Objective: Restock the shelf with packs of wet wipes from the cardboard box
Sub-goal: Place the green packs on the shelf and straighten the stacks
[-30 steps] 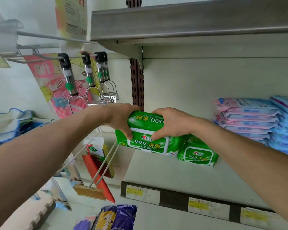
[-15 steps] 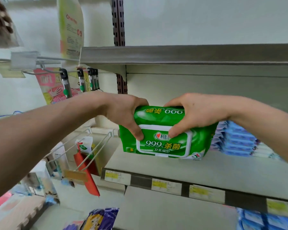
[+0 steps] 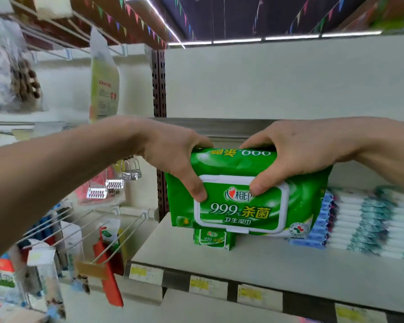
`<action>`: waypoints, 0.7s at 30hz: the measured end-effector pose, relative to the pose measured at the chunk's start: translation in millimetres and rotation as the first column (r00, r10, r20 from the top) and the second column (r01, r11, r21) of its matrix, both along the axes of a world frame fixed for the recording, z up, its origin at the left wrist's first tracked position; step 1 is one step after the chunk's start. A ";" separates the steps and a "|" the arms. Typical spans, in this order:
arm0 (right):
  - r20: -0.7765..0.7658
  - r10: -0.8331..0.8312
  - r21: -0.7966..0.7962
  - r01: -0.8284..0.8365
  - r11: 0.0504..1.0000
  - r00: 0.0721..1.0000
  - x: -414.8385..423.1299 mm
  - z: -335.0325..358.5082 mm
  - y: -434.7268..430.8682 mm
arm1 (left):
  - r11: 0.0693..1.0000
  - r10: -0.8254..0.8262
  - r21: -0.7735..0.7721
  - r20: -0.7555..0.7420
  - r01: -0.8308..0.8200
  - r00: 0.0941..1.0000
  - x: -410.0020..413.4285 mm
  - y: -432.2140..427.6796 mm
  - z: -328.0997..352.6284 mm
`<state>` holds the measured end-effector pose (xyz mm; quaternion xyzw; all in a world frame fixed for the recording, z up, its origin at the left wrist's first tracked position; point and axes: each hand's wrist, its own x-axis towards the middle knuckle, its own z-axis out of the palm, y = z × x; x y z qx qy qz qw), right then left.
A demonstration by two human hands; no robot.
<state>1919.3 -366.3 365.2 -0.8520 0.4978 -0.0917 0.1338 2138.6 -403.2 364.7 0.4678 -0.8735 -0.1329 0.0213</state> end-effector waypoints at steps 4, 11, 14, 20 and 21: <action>-0.020 0.001 -0.013 -0.001 1.000 1.000 -2.4 26.6 9.7 | 1.000 0.006 0.021 -0.045 -0.005 0.999 -2.8 9.6 22.3; -0.037 -0.034 -0.158 0.027 0.987 0.999 -2.5 80.3 18.3 | 0.998 0.023 -0.060 -0.075 -0.028 0.997 -4.4 19.3 76.0; -0.013 -0.075 -0.213 0.070 0.975 0.997 1.3 102.9 18.5 | 0.994 0.022 -0.105 -0.084 -0.031 0.996 -4.1 16.7 101.0; 0.080 -0.164 -0.312 0.181 0.933 0.983 13.7 125.0 -1.5 | 0.985 0.013 -0.169 -0.080 -0.026 0.997 -2.6 -9.2 134.7; 0.075 -0.167 -0.327 0.183 0.927 0.983 17.0 129.4 -8.7 | 0.978 0.027 -0.204 -0.089 -0.044 0.996 -4.2 -15.7 135.9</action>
